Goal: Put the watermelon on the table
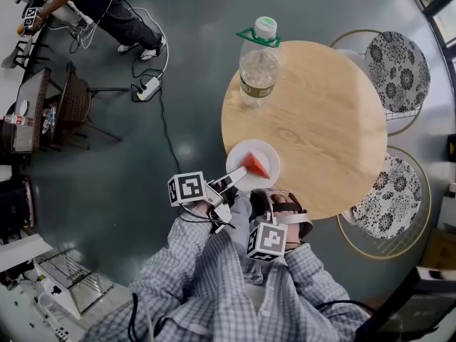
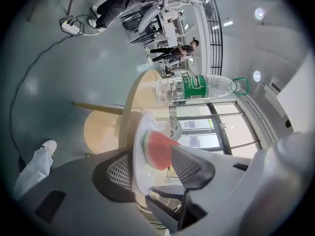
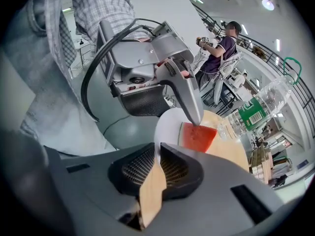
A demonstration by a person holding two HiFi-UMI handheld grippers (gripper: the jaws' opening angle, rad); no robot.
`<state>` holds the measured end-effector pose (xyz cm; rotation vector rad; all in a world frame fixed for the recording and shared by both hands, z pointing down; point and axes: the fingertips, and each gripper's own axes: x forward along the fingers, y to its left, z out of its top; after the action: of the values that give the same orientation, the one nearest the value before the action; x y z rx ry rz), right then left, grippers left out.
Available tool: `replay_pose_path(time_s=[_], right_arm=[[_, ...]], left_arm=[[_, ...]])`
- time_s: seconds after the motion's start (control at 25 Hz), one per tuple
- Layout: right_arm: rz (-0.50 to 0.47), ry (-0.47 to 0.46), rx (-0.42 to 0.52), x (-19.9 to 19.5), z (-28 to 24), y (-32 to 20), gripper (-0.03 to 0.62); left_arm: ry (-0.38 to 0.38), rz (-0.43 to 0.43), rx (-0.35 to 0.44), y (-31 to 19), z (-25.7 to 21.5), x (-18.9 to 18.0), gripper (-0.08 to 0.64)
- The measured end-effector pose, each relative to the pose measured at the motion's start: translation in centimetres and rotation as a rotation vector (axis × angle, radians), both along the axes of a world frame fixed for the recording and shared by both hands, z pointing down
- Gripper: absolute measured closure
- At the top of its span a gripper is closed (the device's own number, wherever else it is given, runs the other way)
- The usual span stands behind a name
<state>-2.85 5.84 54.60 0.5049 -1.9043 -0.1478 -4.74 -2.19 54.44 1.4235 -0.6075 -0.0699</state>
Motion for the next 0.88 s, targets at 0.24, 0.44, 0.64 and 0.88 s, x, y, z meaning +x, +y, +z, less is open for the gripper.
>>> replay_pose_path(time_s=[0.24,0.44,0.64,0.88], right_arm=[[0.022,0.009,0.005,0.3,0.0,-0.4,0.548],[0.01,0.007,-0.003,0.1,0.4,-0.8,0.548],[0.009,-0.014,-0.02,-0.2,1.1,-0.6,0.548],[0.075,-0.122,-0.076,-0.5,1.0,-0.8,0.546]], left_arm=[[0.005,-0.019,-0.014,0.7,-0.3,-0.9,0.353],[0.016,-0.097,-0.037,1.6,-0.4,-3.3,0.353],[0.022,-0.147,-0.024,2.3,-0.9,-5.1,0.354],[0.043,-0.156,0.015,2.3,-2.1,-4.9,0.356]])
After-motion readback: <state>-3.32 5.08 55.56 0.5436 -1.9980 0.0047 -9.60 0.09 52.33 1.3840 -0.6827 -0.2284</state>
